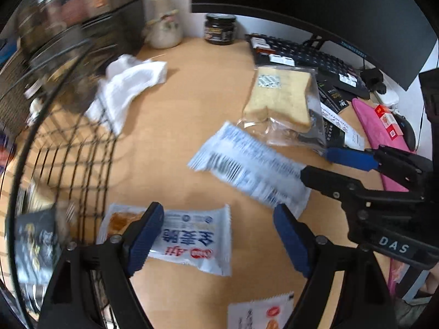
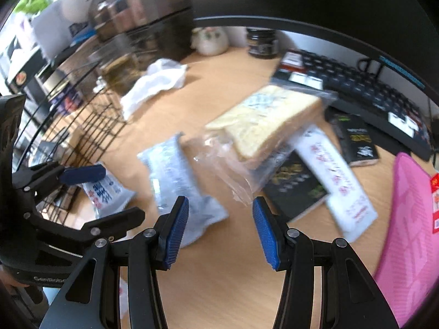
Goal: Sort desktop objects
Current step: 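Move both open grippers back over the desk toward the remaining packets, then position the left gripper over the Aji biscuit packet while the right approaches a white wrapped packet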
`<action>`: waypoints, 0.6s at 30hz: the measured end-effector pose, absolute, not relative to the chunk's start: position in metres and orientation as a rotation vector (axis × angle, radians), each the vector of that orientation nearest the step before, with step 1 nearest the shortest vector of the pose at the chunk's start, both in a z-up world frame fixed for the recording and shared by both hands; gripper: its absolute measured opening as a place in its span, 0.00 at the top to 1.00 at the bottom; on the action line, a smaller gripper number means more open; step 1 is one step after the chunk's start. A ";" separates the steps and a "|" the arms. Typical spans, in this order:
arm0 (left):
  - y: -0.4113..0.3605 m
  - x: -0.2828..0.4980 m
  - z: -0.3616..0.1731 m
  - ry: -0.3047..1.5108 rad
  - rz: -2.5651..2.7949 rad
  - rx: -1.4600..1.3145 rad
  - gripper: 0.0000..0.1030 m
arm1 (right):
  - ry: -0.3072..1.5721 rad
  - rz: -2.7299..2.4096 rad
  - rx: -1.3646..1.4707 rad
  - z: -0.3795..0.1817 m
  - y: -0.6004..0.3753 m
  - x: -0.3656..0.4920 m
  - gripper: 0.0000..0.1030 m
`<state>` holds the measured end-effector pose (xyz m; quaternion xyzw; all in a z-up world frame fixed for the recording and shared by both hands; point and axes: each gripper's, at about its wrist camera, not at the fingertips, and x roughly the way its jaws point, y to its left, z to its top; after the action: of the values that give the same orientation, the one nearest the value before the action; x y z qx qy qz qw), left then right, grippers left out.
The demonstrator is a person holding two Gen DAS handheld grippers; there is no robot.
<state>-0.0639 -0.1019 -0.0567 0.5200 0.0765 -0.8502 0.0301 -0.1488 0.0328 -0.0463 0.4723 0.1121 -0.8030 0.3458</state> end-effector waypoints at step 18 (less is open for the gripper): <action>-0.097 -0.028 -0.064 0.278 -2.659 1.662 0.19 | 0.459 -2.056 1.132 -0.050 -0.016 -0.132 0.74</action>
<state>-0.0276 -0.0973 -0.0641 0.5280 0.0883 -0.8446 -0.0034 -0.1320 -0.0161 -0.0500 0.4406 0.1784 -0.7999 0.3663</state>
